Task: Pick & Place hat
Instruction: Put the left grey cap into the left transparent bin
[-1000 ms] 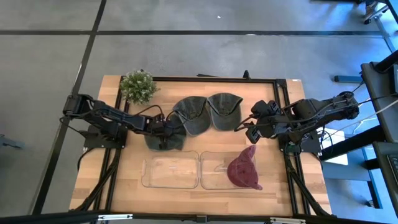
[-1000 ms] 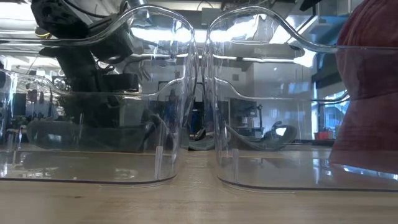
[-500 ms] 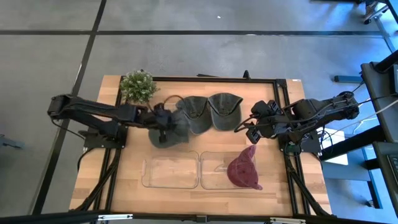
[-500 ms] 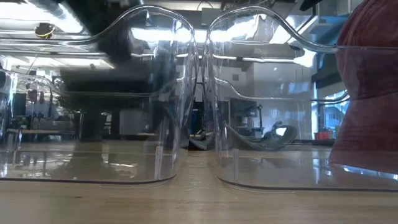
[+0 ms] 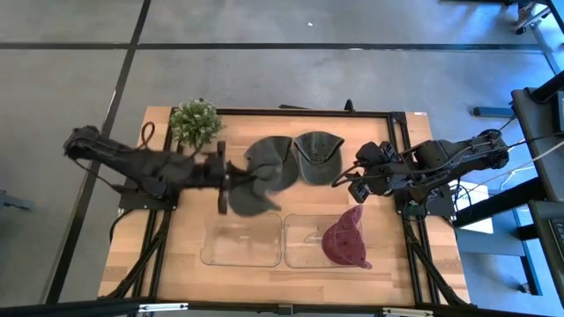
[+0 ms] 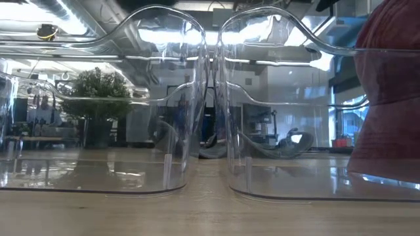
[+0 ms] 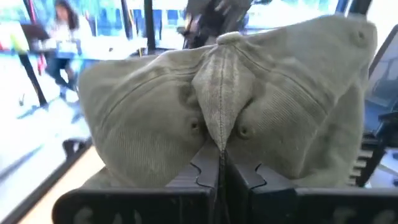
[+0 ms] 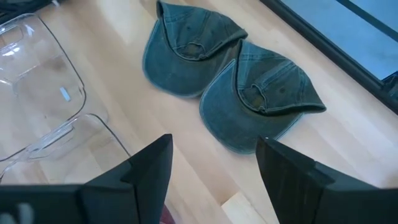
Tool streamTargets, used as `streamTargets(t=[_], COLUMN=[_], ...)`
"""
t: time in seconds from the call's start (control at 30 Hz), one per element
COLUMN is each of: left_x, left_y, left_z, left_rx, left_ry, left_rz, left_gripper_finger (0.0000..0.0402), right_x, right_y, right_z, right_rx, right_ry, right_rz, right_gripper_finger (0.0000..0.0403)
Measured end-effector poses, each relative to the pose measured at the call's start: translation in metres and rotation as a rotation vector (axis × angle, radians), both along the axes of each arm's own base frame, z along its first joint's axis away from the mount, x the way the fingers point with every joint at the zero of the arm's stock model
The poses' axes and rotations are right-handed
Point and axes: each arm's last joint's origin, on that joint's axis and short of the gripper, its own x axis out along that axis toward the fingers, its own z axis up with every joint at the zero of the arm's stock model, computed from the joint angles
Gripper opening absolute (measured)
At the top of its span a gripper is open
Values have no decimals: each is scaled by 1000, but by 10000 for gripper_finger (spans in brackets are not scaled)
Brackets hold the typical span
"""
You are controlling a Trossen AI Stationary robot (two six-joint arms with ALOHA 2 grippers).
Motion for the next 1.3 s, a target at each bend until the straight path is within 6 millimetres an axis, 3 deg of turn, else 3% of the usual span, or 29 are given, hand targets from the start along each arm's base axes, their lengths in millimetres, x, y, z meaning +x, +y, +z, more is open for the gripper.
streamTargets(t=[0.1,0.23,0.43,1.03,1.3], left_x=[-2,2,24,52,58], left_y=[-35,-74,-104,-125,-129], left_z=[-6,-31,-77,-144,-164], left_rx=[20,87,70,78,81], left_ry=[-30,24,119,269,304], left_rz=[-12,53,94,106,121], left_gripper_finger=[3,3,3,3,15], right_x=[4,12,18,18,17], right_y=[2,4,7,8,10], right_z=[-5,-18,-40,-45,-46], right_rx=[4,9,20,42,111], right_ry=[-20,-42,-33,-7,23], right_rz=[-1,-3,5,24,72], right_gripper_finger=[232,232,232,232,232])
